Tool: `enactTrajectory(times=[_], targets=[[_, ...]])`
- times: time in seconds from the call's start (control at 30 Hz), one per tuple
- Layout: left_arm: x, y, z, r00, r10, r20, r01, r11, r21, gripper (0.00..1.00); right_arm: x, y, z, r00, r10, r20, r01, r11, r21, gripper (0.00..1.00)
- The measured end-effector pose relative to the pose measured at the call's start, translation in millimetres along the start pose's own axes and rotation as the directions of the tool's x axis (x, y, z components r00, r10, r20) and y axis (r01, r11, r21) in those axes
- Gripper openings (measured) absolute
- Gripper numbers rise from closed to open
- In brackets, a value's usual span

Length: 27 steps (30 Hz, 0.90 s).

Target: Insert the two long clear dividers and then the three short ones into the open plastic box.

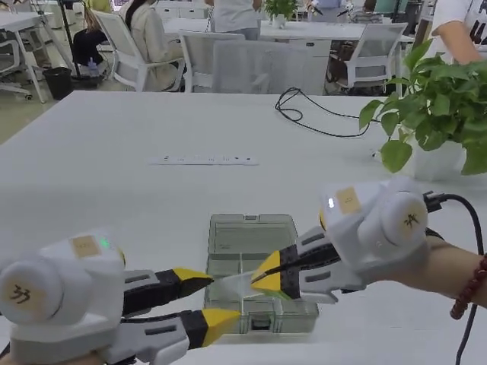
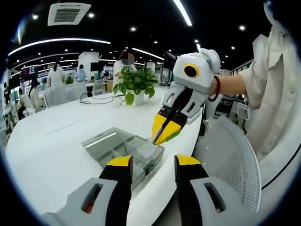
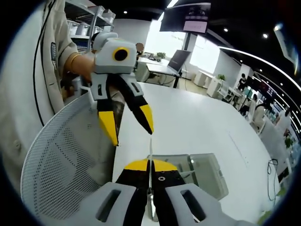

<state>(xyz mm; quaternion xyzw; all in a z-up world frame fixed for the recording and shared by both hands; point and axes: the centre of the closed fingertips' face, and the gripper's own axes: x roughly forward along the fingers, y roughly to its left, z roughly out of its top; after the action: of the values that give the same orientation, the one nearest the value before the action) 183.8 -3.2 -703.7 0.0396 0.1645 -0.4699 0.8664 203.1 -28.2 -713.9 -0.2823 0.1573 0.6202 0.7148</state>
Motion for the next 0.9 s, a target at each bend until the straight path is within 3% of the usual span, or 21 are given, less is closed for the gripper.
enactTrajectory(times=[0.13, 0.43, 0.73, 0.9], targets=[[-2.0, 7.4, -2.9, 0.999, 0.044, -0.003, -0.044, 0.999, -0.027, 0.44, 2.3, -9.4, -2.6, 0.9994, -0.033, -0.013, 0.033, 0.999, 0.005, 0.02], [0.3, 9.1, -10.1, 0.9962, 0.081, -0.03, -0.082, 0.996, -0.035, 0.61, 10.8, -27.5, -13.2, 0.994, -0.093, -0.058, 0.095, 0.995, 0.03, 0.02], [2.8, 18.1, -8.2, 0.9906, 0.136, -0.013, -0.137, 0.989, -0.058, 0.75, 20.2, -38.9, -24.7, 0.9888, -0.108, -0.103, 0.113, 0.993, 0.042, 0.02], [3.5, 20.1, -8.7, 0.9886, 0.15, -0.016, -0.151, 0.987, -0.062, 0.77, 25.8, -43.5, -29.6, 0.9872, -0.103, -0.122, 0.111, 0.992, 0.061, 0.02]])
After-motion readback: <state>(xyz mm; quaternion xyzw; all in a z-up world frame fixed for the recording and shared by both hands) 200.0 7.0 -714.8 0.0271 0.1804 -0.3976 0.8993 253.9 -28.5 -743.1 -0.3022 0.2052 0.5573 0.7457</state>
